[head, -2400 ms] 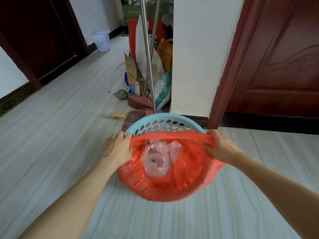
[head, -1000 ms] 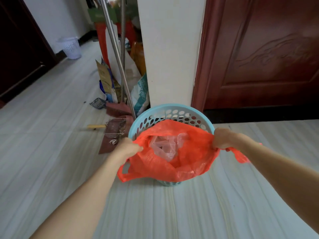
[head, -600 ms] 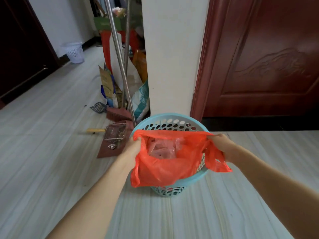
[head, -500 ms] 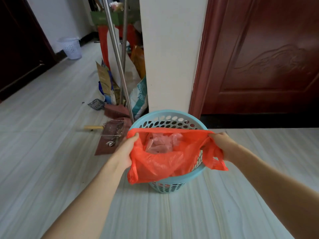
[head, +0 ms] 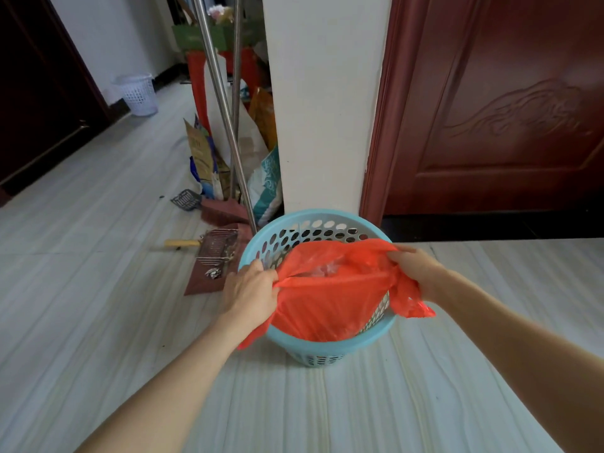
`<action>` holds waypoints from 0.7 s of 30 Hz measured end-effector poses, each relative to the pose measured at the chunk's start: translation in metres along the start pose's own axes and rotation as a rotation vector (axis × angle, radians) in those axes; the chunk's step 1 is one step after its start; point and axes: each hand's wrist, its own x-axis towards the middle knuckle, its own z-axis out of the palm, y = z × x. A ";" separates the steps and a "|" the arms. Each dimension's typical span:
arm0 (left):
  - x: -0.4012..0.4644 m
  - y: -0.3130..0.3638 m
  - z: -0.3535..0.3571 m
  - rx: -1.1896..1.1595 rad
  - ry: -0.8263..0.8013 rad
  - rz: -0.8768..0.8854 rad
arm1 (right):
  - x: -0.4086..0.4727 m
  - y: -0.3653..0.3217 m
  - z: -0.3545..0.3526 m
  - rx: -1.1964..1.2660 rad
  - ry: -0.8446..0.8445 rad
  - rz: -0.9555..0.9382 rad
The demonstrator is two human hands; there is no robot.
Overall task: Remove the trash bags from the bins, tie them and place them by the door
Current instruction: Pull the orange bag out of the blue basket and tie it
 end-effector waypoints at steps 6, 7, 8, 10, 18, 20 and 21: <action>0.005 -0.002 0.034 -0.420 0.163 -0.226 | -0.016 -0.002 0.013 -0.198 -0.079 -0.135; 0.003 -0.003 0.038 -0.445 0.214 -0.257 | -0.019 -0.001 0.016 -0.209 -0.090 -0.149; 0.000 -0.004 0.040 -0.500 0.264 -0.267 | -0.020 0.001 0.018 -0.219 -0.098 -0.167; -0.006 -0.004 0.044 -0.607 0.338 -0.255 | -0.023 0.006 0.024 -0.230 -0.121 -0.212; -0.015 -0.005 0.062 -0.603 0.468 -0.320 | -0.022 0.044 0.049 -0.019 0.112 -0.416; -0.017 0.002 0.063 -0.608 0.519 -0.320 | -0.018 0.046 0.049 -0.064 0.136 -0.497; -0.017 0.006 0.063 -0.614 0.538 -0.316 | -0.016 0.047 0.050 -0.098 0.116 -0.527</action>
